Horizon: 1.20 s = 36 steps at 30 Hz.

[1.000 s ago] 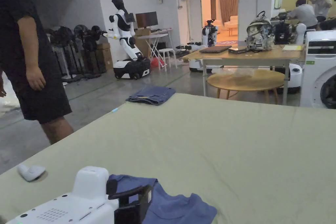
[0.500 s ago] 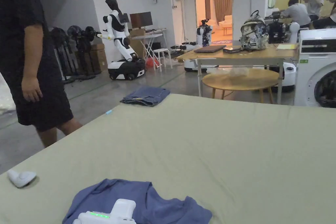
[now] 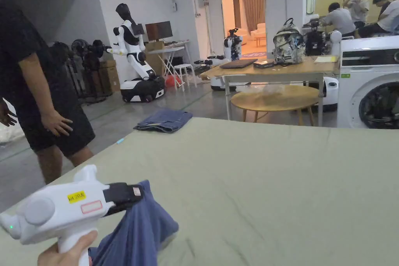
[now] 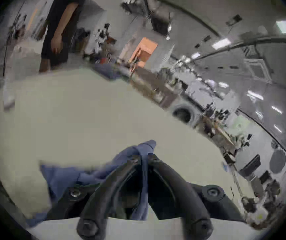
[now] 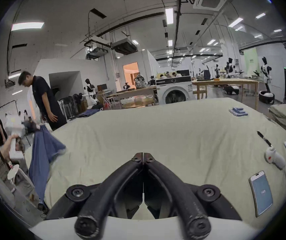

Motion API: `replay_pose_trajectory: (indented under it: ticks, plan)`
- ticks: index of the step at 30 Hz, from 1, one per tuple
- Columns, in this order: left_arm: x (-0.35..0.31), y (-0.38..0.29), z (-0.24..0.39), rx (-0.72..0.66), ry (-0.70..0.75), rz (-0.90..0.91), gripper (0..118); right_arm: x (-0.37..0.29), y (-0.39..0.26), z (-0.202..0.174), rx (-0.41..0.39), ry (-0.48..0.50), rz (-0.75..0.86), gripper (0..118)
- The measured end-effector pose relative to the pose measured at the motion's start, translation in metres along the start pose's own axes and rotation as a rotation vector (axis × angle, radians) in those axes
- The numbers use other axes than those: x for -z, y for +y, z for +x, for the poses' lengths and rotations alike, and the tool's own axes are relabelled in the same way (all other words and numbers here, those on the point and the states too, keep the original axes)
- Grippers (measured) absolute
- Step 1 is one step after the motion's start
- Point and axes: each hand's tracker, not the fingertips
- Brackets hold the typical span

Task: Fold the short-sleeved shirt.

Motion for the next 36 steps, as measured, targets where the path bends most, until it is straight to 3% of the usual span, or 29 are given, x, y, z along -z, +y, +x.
replay_pose_trajectory:
  ticks: [5, 9, 12, 15, 18, 22, 24, 26, 28, 29, 30, 34, 36]
  plan:
    - [0.014, 0.081, 0.095, 0.267, 0.042, 0.075, 0, -0.015, 0.005, 0.009, 0.018, -0.02, 0.029, 0]
    - [0.072, 0.063, 0.165, 0.364, -0.006, -0.01, 0, -0.033, 0.005, 0.021, 0.048, -0.06, 0.045, 0]
    - [0.123, -0.011, 0.21, 0.366, -0.135, -0.128, 0, -0.047, 0.002, 0.032, 0.073, -0.087, 0.049, 0]
    - [0.164, -0.116, 0.251, 0.284, -0.467, -0.294, 0, -0.061, -0.002, 0.043, 0.091, -0.118, 0.049, 0]
    - [0.181, -0.23, 0.312, 0.254, -0.54, -0.46, 0, -0.077, -0.004, 0.053, 0.069, -0.185, 0.048, 0]
    - [0.17, -0.37, 0.378, 0.27, -0.746, -0.748, 0, -0.101, -0.005, 0.069, 0.068, -0.256, 0.042, 0]
    - [0.136, -0.413, 0.407, 0.379, -0.766, -0.717, 0, -0.111, -0.007, 0.076, 0.056, -0.299, 0.034, 0]
    - [0.118, -0.439, 0.424, 0.381, -0.845, -0.736, 2, -0.119, -0.01, 0.08, 0.061, -0.334, 0.032, 0]
    - [0.109, -0.445, 0.428, 0.405, -0.87, -0.702, 19, -0.125, -0.014, 0.085, 0.077, -0.342, 0.025, 0]
    - [0.101, -0.44, 0.429, 0.427, -0.865, -0.665, 34, -0.127, -0.015, 0.086, 0.079, -0.351, 0.021, 0]
    - [0.091, -0.431, 0.428, 0.444, -0.864, -0.618, 38, -0.128, -0.015, 0.086, 0.076, -0.361, 0.012, 0]
    - [0.046, -0.344, 0.397, 0.539, -0.861, -0.329, 41, -0.125, -0.019, 0.084, 0.066, -0.321, 0.005, 0]
    - [0.03, -0.302, 0.362, 0.538, -0.776, -0.184, 41, -0.117, -0.02, 0.079, 0.05, -0.29, 0.007, 0]
